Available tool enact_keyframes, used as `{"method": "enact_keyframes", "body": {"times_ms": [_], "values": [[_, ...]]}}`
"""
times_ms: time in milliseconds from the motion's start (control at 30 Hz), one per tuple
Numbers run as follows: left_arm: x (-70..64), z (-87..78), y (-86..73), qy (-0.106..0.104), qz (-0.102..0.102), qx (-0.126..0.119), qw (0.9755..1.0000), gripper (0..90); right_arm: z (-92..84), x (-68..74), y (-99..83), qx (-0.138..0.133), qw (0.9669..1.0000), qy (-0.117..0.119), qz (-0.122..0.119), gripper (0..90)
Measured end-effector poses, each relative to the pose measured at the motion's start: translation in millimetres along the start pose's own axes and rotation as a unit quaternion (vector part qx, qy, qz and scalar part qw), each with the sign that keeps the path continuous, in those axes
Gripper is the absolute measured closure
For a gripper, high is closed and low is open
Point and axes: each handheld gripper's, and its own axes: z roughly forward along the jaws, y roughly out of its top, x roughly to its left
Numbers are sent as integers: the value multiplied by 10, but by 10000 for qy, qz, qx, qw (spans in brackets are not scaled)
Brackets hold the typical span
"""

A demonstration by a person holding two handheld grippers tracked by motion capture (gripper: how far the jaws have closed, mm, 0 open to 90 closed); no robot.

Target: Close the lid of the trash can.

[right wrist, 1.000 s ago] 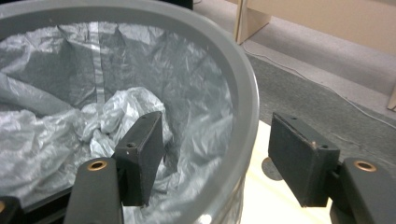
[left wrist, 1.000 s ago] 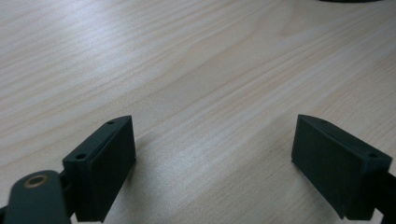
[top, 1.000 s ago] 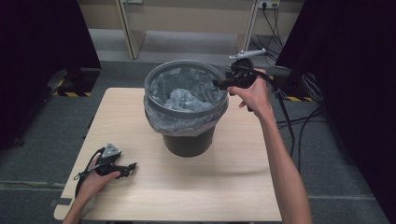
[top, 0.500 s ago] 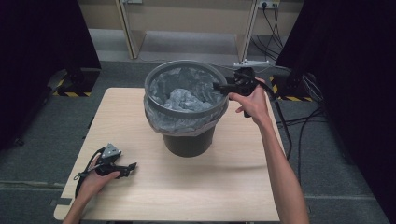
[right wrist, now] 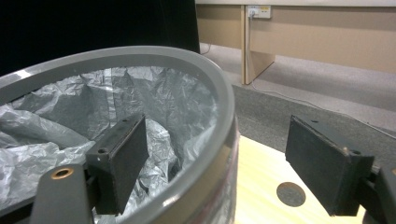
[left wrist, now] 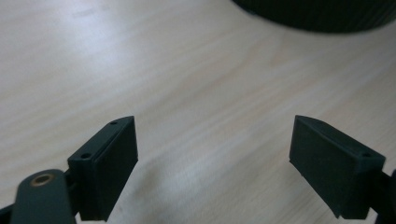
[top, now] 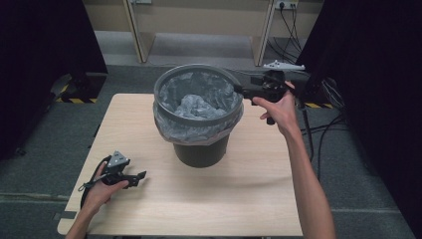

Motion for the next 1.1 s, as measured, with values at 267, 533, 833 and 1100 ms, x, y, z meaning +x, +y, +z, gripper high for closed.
{"method": "enact_keyframes", "body": {"times_ms": [267,533,833,1100], "values": [[-26,-345,479,-146,-298,-775,9964,147,-28,-41,-95,50,10000,13,-2,202],[-45,-601,1047,-457,-274,-1326,9897,147,35,-31,-121,131,9999,54,-10,204],[1,-820,1597,-843,-386,-1748,9802,146,62,-44,-116,169,9998,44,14,202],[9,-938,1969,-884,-457,-2034,9740,146,83,-44,-118,180,9998,74,19,198]]}}
